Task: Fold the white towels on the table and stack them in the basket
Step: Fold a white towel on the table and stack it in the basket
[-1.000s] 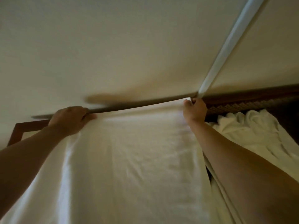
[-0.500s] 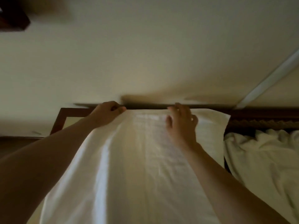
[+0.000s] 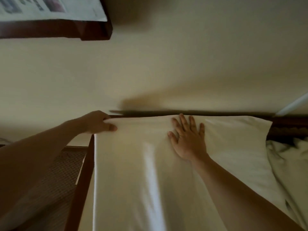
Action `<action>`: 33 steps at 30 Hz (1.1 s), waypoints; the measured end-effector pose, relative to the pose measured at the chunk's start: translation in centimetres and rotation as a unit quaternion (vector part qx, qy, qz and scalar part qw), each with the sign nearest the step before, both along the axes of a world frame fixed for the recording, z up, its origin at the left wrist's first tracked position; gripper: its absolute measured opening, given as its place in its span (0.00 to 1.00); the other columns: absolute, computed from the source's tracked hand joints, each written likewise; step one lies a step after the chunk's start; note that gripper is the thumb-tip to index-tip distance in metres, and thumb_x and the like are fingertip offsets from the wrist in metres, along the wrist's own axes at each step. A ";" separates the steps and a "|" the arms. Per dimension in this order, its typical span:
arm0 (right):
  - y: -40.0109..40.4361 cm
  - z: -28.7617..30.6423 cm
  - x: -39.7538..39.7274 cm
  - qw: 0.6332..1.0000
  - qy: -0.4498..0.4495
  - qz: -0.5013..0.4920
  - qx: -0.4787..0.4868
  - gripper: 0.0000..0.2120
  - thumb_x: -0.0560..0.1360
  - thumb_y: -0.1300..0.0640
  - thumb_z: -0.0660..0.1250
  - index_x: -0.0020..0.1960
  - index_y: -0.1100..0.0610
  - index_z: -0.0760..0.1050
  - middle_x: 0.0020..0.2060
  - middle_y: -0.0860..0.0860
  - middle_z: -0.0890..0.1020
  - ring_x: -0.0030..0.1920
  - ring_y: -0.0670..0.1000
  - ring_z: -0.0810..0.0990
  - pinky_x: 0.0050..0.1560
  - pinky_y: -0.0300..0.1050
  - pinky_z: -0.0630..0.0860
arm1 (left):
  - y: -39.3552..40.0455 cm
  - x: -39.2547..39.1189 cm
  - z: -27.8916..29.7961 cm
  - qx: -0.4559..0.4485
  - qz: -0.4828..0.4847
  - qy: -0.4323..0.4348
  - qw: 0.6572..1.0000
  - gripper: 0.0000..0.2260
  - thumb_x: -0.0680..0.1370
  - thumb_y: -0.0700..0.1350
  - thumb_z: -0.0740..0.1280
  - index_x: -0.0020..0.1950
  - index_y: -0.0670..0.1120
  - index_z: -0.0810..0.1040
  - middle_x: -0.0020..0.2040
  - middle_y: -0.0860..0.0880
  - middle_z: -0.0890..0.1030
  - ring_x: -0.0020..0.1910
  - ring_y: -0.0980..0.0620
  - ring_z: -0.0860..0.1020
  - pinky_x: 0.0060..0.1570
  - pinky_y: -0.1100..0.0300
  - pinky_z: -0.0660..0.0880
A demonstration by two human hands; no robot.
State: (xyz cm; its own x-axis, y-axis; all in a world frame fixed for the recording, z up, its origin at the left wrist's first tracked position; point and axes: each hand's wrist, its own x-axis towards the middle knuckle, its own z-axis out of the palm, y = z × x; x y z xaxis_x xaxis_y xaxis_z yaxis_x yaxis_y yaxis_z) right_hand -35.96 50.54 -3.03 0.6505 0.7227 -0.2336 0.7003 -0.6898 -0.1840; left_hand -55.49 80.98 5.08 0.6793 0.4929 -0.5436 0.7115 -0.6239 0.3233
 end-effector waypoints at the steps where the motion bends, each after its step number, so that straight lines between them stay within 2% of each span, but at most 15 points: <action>1: 0.2 0.0 -0.1 1.000 -0.003 -0.005 0.001 0.30 0.82 0.33 0.40 0.82 0.38 0.42 0.83 0.42 0.41 0.82 0.53 0.38 0.79 0.65 0.38 | 1.0 0.3 -0.7 0.037 0.011 -0.026 0.999 0.24 0.66 0.70 0.74 0.46 0.50 0.84 0.43 0.50 0.83 0.47 0.47 0.82 0.42 0.57 0.74; 2: 0.5 -0.1 -0.2 1.000 -0.005 -0.011 0.005 0.30 0.82 0.33 0.40 0.82 0.37 0.42 0.83 0.42 0.41 0.82 0.53 0.39 0.79 0.64 0.38 | 1.8 0.7 -1.7 0.072 0.018 -0.050 0.996 0.20 0.72 0.64 0.74 0.48 0.48 0.84 0.45 0.48 0.83 0.50 0.44 0.82 0.43 0.56 0.73; 4: 1.0 -0.2 0.0 1.000 -0.012 -0.023 0.010 0.30 0.82 0.32 0.39 0.82 0.37 0.41 0.83 0.43 0.41 0.82 0.53 0.39 0.79 0.64 0.38 | 2.7 1.6 -3.9 0.111 0.033 -0.085 0.990 0.20 0.76 0.59 0.73 0.59 0.46 0.82 0.53 0.43 0.83 0.56 0.40 0.80 0.50 0.54 0.72; 6: 1.4 -0.3 0.4 0.999 -0.019 -0.031 0.005 0.30 0.81 0.32 0.39 0.82 0.37 0.41 0.83 0.43 0.41 0.82 0.53 0.39 0.79 0.65 0.38 | 2.9 2.2 -5.6 0.137 0.061 -0.105 0.983 0.23 0.77 0.61 0.70 0.67 0.49 0.78 0.60 0.40 0.82 0.61 0.38 0.78 0.56 0.52 0.72; 9: 1.5 -0.6 0.5 0.999 -0.026 -0.037 -0.008 0.31 0.81 0.32 0.38 0.82 0.37 0.42 0.83 0.44 0.42 0.83 0.54 0.40 0.78 0.67 0.39 | 2.2 1.8 -6.9 0.152 0.124 -0.145 0.970 0.27 0.77 0.63 0.69 0.70 0.50 0.75 0.64 0.42 0.80 0.63 0.39 0.77 0.58 0.50 0.73; 11: 1.8 -0.6 0.7 0.998 -0.035 -0.041 -0.024 0.32 0.81 0.32 0.37 0.82 0.38 0.42 0.83 0.46 0.41 0.82 0.56 0.39 0.77 0.71 0.38 | 0.7 0.7 -6.8 0.138 0.190 -0.186 0.954 0.29 0.77 0.62 0.69 0.73 0.48 0.70 0.65 0.41 0.78 0.63 0.38 0.77 0.59 0.48 0.73; 13: 1.9 -0.2 -0.1 0.996 -0.049 -0.052 -0.051 0.33 0.81 0.32 0.37 0.83 0.43 0.41 0.83 0.49 0.39 0.82 0.59 0.36 0.75 0.74 0.35 | -2.2 -1.6 -6.5 0.117 0.234 -0.210 0.942 0.27 0.79 0.60 0.68 0.72 0.48 0.67 0.64 0.41 0.78 0.62 0.38 0.77 0.57 0.48 0.72; 16: 0.5 0.4 -4.1 0.996 -0.059 -0.066 -0.022 0.33 0.83 0.35 0.40 0.84 0.48 0.45 0.83 0.51 0.40 0.82 0.60 0.37 0.75 0.75 0.37 | -8.3 -6.0 -6.1 0.085 0.239 -0.227 0.940 0.23 0.81 0.58 0.66 0.70 0.49 0.66 0.61 0.42 0.80 0.58 0.38 0.78 0.51 0.51 0.71; 21: -9.4 0.0 -17.5 0.998 0.001 -0.042 0.044 0.29 0.84 0.40 0.45 0.83 0.47 0.53 0.84 0.50 0.45 0.82 0.58 0.40 0.76 0.75 0.42 | -20.0 -15.7 -4.9 0.086 0.246 -0.214 0.942 0.23 0.83 0.56 0.63 0.74 0.51 0.62 0.61 0.40 0.81 0.56 0.36 0.80 0.52 0.46 0.76; 24: -16.6 -0.3 -23.9 0.999 0.018 -0.037 -0.004 0.31 0.82 0.37 0.43 0.84 0.44 0.46 0.83 0.49 0.40 0.82 0.57 0.36 0.76 0.73 0.39 | -26.5 -21.3 -4.3 0.097 0.239 -0.200 0.945 0.23 0.83 0.57 0.61 0.75 0.51 0.60 0.62 0.41 0.81 0.54 0.37 0.82 0.49 0.43 0.81; 26: -19.9 -0.6 -25.5 0.999 0.014 -0.040 -0.026 0.32 0.82 0.34 0.40 0.83 0.42 0.41 0.83 0.47 0.37 0.82 0.57 0.35 0.76 0.72 0.38 | -29.0 -24.7 -4.6 0.114 0.218 -0.186 0.951 0.24 0.83 0.57 0.61 0.75 0.49 0.61 0.57 0.43 0.82 0.48 0.40 0.84 0.43 0.46 0.81; 29: -22.1 -0.9 -25.4 0.999 0.002 -0.013 -0.033 0.32 0.82 0.32 0.37 0.83 0.41 0.41 0.83 0.46 0.40 0.82 0.56 0.37 0.77 0.71 0.39 | -29.6 -28.3 -5.6 0.165 0.212 -0.180 0.946 0.21 0.83 0.57 0.58 0.72 0.47 0.63 0.48 0.40 0.84 0.39 0.39 0.83 0.38 0.46 0.79; 31: -22.5 -0.9 -25.2 0.999 0.006 0.005 -0.034 0.32 0.82 0.33 0.36 0.83 0.41 0.42 0.83 0.45 0.41 0.82 0.55 0.37 0.77 0.70 0.38 | -29.8 -29.4 -6.0 0.185 0.223 -0.163 0.943 0.20 0.84 0.57 0.57 0.71 0.48 0.63 0.51 0.39 0.83 0.41 0.37 0.82 0.39 0.44 0.78; 33: -22.4 -0.7 -25.3 0.999 0.009 0.005 -0.039 0.32 0.81 0.34 0.37 0.83 0.42 0.42 0.83 0.46 0.40 0.82 0.55 0.37 0.76 0.71 0.37 | -30.5 -29.2 -5.9 0.200 0.269 -0.131 0.933 0.20 0.84 0.54 0.59 0.74 0.48 0.62 0.58 0.38 0.79 0.47 0.35 0.81 0.42 0.41 0.77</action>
State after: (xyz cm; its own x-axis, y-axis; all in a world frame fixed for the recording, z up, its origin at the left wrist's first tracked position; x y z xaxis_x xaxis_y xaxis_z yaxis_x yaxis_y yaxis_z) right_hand -61.27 28.16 -3.72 0.6383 0.7085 -0.3010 0.7043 -0.6953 -0.1429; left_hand -84.73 50.48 -0.83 0.3587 0.9288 -0.0928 0.8859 -0.3075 0.3473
